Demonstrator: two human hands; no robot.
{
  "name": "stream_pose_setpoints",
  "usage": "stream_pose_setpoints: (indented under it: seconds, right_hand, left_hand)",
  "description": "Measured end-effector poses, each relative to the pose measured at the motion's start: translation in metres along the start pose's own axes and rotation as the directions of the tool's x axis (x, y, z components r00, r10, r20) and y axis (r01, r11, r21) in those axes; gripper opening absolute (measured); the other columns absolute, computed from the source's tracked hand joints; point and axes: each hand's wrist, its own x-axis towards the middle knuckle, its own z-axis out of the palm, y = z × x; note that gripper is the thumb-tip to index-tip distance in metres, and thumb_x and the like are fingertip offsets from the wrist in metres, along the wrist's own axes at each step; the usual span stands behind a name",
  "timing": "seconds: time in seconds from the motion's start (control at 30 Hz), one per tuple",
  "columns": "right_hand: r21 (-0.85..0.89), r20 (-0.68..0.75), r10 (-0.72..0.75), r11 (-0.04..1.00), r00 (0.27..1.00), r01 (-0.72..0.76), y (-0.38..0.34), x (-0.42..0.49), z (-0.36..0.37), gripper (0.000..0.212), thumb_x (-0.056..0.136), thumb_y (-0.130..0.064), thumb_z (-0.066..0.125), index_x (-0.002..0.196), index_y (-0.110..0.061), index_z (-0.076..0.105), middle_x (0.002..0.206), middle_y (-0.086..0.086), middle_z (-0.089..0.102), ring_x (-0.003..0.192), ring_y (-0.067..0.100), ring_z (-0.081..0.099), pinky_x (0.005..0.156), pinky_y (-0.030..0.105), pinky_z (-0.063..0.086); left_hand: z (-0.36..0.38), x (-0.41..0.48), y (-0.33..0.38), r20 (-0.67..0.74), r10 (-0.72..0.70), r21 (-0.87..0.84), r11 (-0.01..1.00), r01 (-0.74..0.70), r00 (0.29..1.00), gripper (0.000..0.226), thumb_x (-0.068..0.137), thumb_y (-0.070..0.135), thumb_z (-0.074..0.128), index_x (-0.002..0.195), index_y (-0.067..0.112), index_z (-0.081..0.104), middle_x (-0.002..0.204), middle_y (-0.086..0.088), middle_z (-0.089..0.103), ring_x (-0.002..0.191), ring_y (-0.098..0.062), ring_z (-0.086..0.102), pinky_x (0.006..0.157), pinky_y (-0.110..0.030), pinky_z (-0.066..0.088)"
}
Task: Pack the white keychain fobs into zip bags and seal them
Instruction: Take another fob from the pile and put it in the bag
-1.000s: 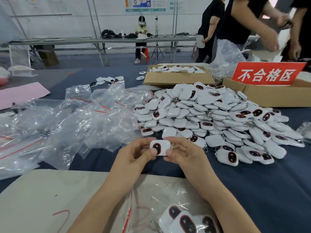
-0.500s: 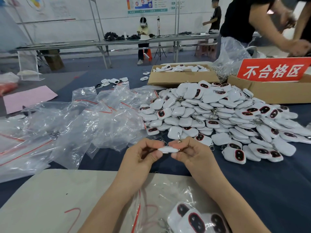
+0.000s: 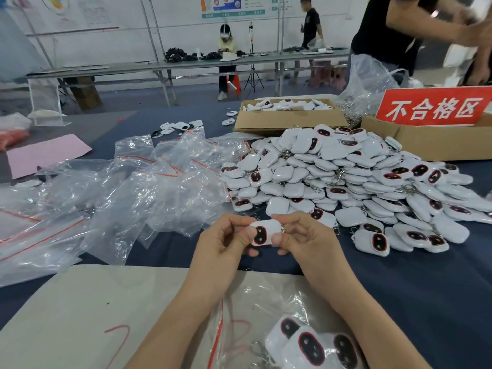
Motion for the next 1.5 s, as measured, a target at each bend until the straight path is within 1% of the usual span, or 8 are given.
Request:
stream_pose_setpoints:
  seconds: [0.37,0.53,0.8,0.9,1.0,1.2,1.37,1.5]
  right_hand:
    - [-0.123,0.016,-0.081,0.989,0.997,0.082,-0.017,-0.009,0.003,0.02,0.084,-0.024,0.077,0.097,-0.038,0.069,0.083,-0.011,0.075,0.078,-0.001,0.067,0.076,0.012,0.051]
    - [-0.157,-0.035,-0.103,0.983,0.994,0.096,-0.033,-0.013,-0.003,0.015,0.092,-0.025,0.07,0.095,-0.039,0.073,0.093,-0.014,0.074,0.084,0.002,0.068,0.081,0.021,0.055]
    - [-0.41,0.542,0.049,0.887,0.839,0.213,-0.035,-0.021,0.024,0.048,0.101,-0.009,0.05,0.109,-0.055,0.064,0.12,-0.013,0.064,0.113,0.003,0.057,0.1,0.019,0.044]
    - [-0.516,0.631,0.13,0.807,0.765,0.288,-0.031,-0.022,0.033,0.036,0.101,-0.012,0.054,0.116,-0.042,0.068,0.128,-0.016,0.054,0.13,-0.006,0.043,0.103,0.009,0.03]
    - [-0.578,0.616,0.195,0.771,0.763,0.269,-0.034,-0.023,0.031,0.022,0.096,-0.02,0.063,0.1,-0.04,0.071,0.118,-0.018,0.057,0.123,-0.009,0.044,0.097,0.008,0.032]
    - [-0.565,0.51,0.153,0.802,0.846,0.195,-0.042,-0.03,0.031,0.03,0.093,-0.02,0.063,0.08,-0.046,0.062,0.11,-0.009,0.064,0.113,0.008,0.059,0.104,0.039,0.045]
    - [-0.473,0.48,0.118,0.87,0.869,0.143,-0.047,-0.037,0.035,0.023,0.095,-0.019,0.062,0.086,-0.04,0.066,0.108,-0.009,0.07,0.11,0.007,0.063,0.103,0.039,0.048]
    - [-0.437,0.46,0.091,0.889,0.883,0.137,-0.053,-0.038,0.041,0.022,0.095,-0.02,0.062,0.084,-0.039,0.066,0.109,-0.01,0.071,0.108,0.004,0.064,0.101,0.031,0.048]
  left_hand:
    - [-0.008,-0.013,0.014,-0.029,0.087,-0.06,0.994,-0.089,0.996,0.031,0.098,0.011,0.065,0.117,0.035,0.07,0.114,0.009,0.075,0.104,-0.007,0.07,0.087,-0.018,0.054]
    - [-0.044,-0.027,0.03,-0.244,-0.078,-0.202,0.979,0.028,0.967,0.024,0.099,0.02,0.061,0.12,0.028,0.07,0.09,0.008,0.07,0.062,-0.004,0.057,0.06,-0.018,0.053]
    - [-0.075,-0.087,0.05,0.036,-0.452,0.119,0.887,0.445,0.891,0.022,0.101,0.012,0.058,0.102,0.016,0.08,0.081,-0.002,0.07,0.057,-0.018,0.058,0.045,-0.02,0.04]
    - [-0.078,-0.094,0.06,0.183,-0.53,0.259,0.838,0.479,0.828,0.022,0.102,0.011,0.057,0.11,0.018,0.077,0.09,-0.005,0.073,0.067,-0.015,0.062,0.064,-0.026,0.052]
    - [-0.079,-0.096,0.065,0.193,-0.516,0.326,0.836,0.442,0.834,0.02,0.099,0.013,0.063,0.117,0.016,0.071,0.105,-0.013,0.075,0.077,-0.013,0.068,0.088,-0.04,0.054]
    - [-0.07,-0.094,0.073,0.178,-0.488,0.261,0.86,0.438,0.854,0.016,0.096,0.01,0.067,0.11,0.013,0.074,0.091,-0.01,0.072,0.057,-0.01,0.056,0.054,-0.019,0.045]
    - [-0.067,-0.086,0.08,0.104,-0.441,0.301,0.868,0.395,0.891,0.017,0.094,0.015,0.07,0.111,0.016,0.069,0.103,-0.009,0.074,0.061,-0.012,0.066,0.067,-0.024,0.051]
    - [-0.053,-0.085,0.077,0.184,-0.448,0.4,0.847,0.349,0.875,0.014,0.096,0.006,0.06,0.098,0.0,0.072,0.079,-0.008,0.072,0.06,-0.014,0.063,0.055,-0.024,0.044]
